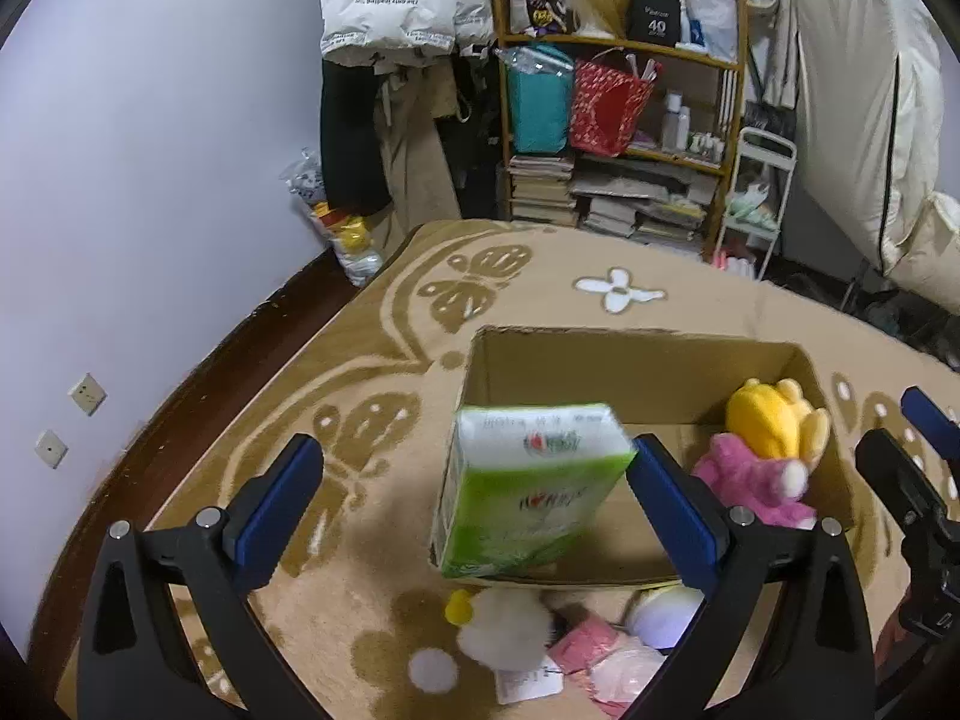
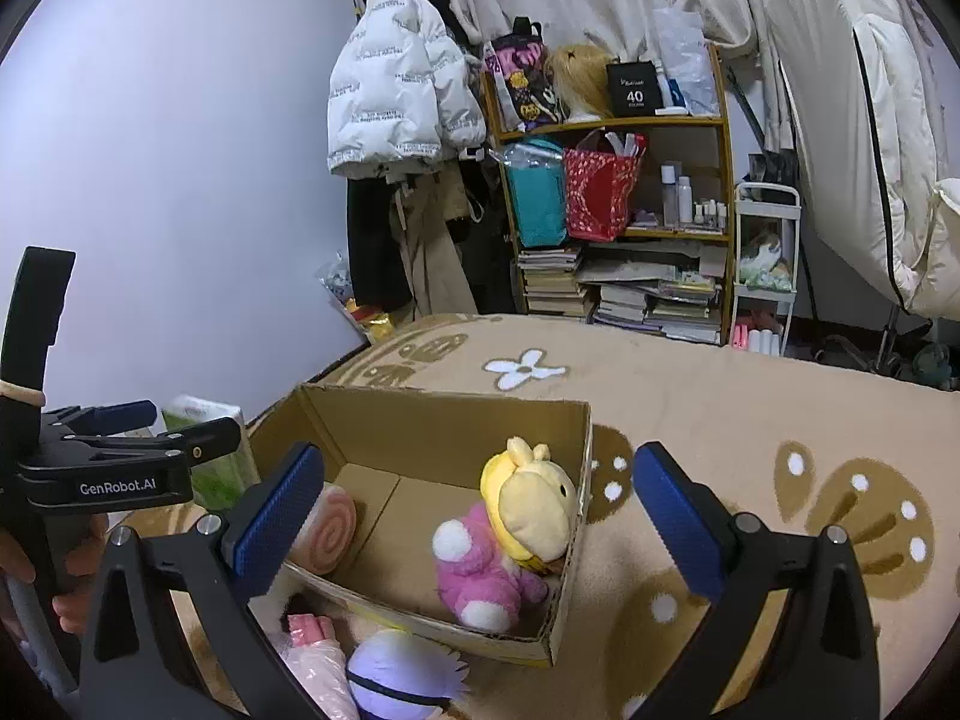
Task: Organize soft objects
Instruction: 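Carry the green tissue pack and yellow dog into the box and release both, then withdraw both tools from the box toward the remaining items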
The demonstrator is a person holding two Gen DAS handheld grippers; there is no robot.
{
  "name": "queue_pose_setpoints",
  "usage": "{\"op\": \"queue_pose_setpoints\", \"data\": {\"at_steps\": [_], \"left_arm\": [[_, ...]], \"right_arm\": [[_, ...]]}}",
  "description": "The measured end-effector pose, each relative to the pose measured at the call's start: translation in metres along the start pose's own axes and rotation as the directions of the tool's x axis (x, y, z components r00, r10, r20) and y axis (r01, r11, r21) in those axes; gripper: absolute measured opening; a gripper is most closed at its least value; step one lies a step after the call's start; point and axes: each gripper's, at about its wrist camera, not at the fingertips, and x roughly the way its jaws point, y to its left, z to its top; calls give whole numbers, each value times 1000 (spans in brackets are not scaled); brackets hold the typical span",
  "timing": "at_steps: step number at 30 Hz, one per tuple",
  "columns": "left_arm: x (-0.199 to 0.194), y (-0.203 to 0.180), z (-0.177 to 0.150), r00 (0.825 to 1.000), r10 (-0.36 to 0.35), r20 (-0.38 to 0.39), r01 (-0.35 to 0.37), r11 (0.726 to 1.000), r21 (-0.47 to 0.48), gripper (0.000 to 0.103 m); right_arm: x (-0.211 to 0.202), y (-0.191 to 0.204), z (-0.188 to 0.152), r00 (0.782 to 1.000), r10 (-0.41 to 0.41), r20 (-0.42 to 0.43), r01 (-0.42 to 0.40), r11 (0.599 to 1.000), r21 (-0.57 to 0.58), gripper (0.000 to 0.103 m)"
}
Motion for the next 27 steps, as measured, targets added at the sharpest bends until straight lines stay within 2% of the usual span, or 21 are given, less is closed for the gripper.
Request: {"op": "queue_pose_setpoints", "data": {"at_steps": [7, 10, 16, 27], "left_arm": [[-10, -2, 0, 1000, -18, 26, 18, 1000, -5, 101], [-15, 0, 2, 998, -47, 45, 49, 998, -29, 101], [-21, 1, 0, 999, -11, 44, 12, 1000, -17, 101], [-43, 8, -11, 1000, 0, 8, 1, 1000, -12, 101]], "right_arm": [[-13, 2, 0, 1000, -6, 3, 6, 1000, 0, 103], [-17, 2, 1, 1000, -2, 0, 2, 1000, 8, 103], [-20, 4, 1, 1000, -8, -1, 8, 1000, 2, 103], [-35, 18, -6, 1000, -7, -2, 7, 1000, -22, 103]]}}
